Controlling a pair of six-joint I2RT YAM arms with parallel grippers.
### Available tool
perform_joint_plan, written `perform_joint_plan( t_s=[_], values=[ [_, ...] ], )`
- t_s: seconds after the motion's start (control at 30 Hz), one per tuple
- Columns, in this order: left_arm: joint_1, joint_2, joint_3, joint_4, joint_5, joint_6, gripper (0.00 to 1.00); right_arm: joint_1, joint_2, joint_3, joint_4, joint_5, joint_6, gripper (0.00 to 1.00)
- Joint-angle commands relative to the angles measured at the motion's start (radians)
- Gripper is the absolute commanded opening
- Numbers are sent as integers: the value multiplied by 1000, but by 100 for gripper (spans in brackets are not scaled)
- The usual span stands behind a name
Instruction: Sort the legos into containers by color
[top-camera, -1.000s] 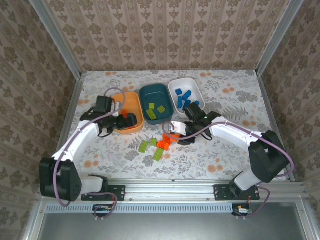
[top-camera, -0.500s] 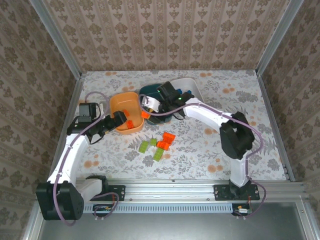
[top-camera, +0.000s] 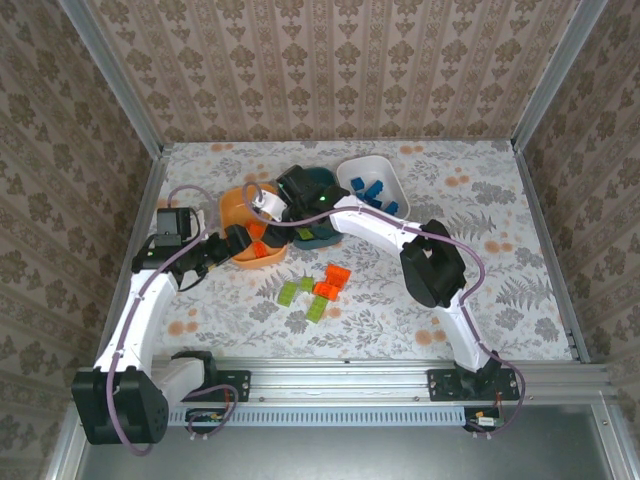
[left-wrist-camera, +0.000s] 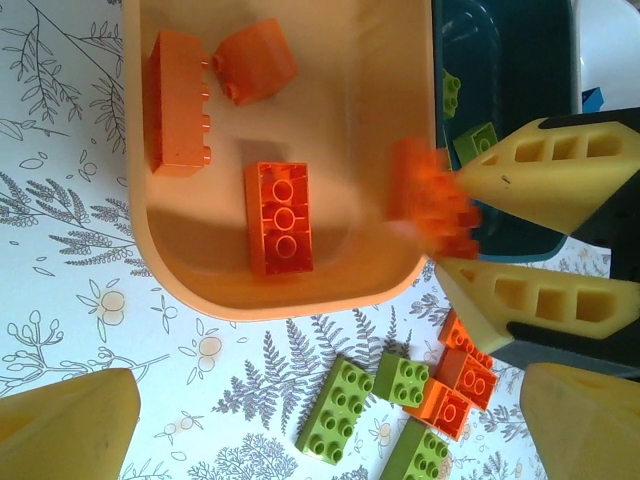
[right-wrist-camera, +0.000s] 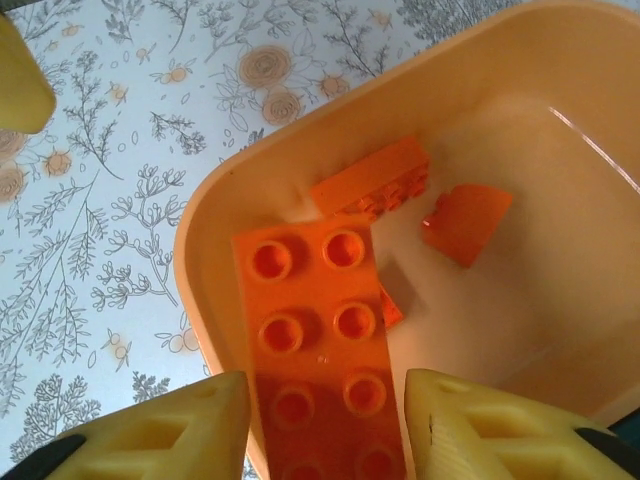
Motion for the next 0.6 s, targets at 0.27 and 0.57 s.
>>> perform_joint_plan(
  t_s=[0.27,0.57],
  values=[
    [5,-3,-2,-10,-2,12,100,-15,-11,8,-18,-2,36,51],
    [5,10,1,7,12,-1,100,-63,-164,-174,77,-2,86,51]
  ],
)
